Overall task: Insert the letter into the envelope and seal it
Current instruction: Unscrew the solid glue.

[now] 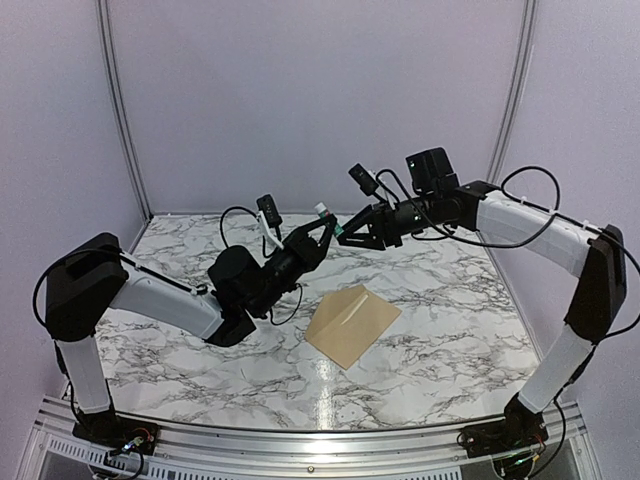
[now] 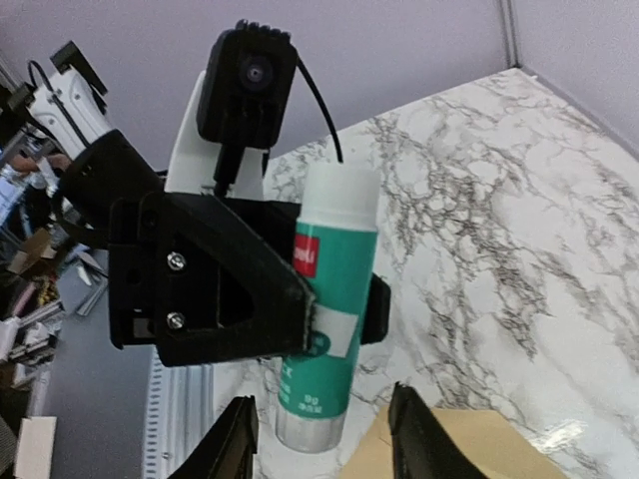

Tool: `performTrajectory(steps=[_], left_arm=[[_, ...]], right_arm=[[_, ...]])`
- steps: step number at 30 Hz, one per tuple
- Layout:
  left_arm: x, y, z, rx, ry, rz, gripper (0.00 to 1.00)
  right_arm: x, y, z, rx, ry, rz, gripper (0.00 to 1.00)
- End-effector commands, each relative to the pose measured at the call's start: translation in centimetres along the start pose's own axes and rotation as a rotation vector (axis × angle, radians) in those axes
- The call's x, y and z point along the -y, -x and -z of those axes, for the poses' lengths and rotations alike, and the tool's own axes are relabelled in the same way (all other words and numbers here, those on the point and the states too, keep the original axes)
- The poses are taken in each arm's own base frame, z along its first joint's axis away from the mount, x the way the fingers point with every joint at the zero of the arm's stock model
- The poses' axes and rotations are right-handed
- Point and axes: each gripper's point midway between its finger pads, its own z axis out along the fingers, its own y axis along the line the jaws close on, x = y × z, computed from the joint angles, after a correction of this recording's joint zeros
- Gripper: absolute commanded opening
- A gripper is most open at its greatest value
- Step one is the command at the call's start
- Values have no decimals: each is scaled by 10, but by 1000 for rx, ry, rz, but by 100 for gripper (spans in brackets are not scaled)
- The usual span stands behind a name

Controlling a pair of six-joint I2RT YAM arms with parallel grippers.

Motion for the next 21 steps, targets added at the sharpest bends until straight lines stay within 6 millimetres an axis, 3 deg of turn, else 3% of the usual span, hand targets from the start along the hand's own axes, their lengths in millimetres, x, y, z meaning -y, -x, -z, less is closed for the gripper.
performTrajectory(steps=[1,4,8,21], left_arm=[[-10,11,3,40,59,-47,0],[-12,14,3,59,82,-50,0],[-15,13,2,63,90,-34,0],[-14,10,4,52,82,-27,0]], right_arm=[[28,-3,17,-125,-412,240,43],[39,-15,17,-213,-603,339,45],[41,-10,15,-219,-692,371,47],[20,5,-14,-203,-597,412,45]])
